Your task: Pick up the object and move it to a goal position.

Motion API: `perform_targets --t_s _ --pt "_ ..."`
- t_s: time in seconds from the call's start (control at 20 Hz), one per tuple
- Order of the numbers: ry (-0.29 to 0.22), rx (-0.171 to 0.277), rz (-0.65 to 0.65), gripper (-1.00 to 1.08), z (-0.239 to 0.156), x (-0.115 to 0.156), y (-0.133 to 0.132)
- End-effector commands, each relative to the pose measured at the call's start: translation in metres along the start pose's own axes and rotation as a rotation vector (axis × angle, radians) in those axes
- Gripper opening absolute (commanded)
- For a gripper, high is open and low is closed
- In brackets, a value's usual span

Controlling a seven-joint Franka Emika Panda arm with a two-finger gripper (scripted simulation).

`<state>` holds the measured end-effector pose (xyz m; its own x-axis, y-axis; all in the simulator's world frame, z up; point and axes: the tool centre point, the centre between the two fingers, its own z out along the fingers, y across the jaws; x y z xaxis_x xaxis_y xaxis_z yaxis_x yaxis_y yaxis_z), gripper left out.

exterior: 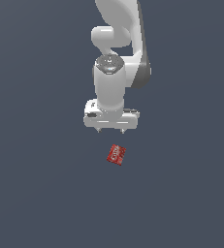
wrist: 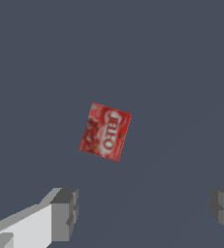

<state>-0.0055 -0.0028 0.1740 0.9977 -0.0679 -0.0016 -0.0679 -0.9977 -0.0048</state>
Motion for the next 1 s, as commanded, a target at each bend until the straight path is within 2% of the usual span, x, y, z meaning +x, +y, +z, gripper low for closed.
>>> perform_targets --t_s 0.0,0.5,0.95 --pt "-0.005 0.004 0.009 1.0 0.0 -0.001 0.002" --pt "-0.004 0.003 0.045 1.0 0.014 0.005 -0.003" --pt "-0.001 -0.001 0.175 1.0 0.063 0.022 -0.018"
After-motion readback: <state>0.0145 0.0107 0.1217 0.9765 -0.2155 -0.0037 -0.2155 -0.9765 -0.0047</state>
